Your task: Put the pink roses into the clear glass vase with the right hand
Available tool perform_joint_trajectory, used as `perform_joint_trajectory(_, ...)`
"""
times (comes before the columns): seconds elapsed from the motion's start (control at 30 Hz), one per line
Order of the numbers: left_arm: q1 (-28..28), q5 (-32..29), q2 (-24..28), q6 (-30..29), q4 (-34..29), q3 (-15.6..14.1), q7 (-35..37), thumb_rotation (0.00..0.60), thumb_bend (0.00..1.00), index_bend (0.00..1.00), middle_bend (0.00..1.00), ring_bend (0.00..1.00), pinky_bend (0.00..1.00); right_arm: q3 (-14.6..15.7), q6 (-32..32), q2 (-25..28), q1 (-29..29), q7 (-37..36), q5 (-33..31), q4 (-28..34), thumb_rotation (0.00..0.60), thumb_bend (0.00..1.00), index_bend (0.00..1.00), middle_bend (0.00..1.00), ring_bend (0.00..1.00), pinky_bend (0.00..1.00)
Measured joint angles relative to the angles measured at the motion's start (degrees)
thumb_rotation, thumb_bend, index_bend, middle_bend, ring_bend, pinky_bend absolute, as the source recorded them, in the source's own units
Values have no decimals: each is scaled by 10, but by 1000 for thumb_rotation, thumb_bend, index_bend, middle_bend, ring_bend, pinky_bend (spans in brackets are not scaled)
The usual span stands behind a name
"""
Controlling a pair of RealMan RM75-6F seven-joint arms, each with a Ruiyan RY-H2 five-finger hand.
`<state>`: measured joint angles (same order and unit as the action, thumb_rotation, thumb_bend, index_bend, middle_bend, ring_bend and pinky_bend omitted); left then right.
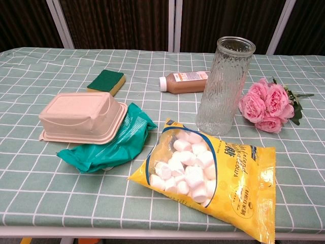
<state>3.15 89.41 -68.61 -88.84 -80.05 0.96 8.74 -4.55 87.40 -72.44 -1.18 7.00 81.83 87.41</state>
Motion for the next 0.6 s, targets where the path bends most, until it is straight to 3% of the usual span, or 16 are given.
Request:
perform_joint_trajectory(0.3, 0, 2, 0, 1, -2, -3, -2, 600, 59, 113, 25, 0, 115, -13, -38, 17, 26, 18, -14, -4, 600, 16, 0, 0, 0, 0)
perform_joint_trajectory(0.6, 1, 5, 6, 2, 1, -4, 7, 600, 60, 113, 25, 0, 115, -27, -115, 21, 76, 50, -38, -5, 600, 14, 0, 0, 0, 0)
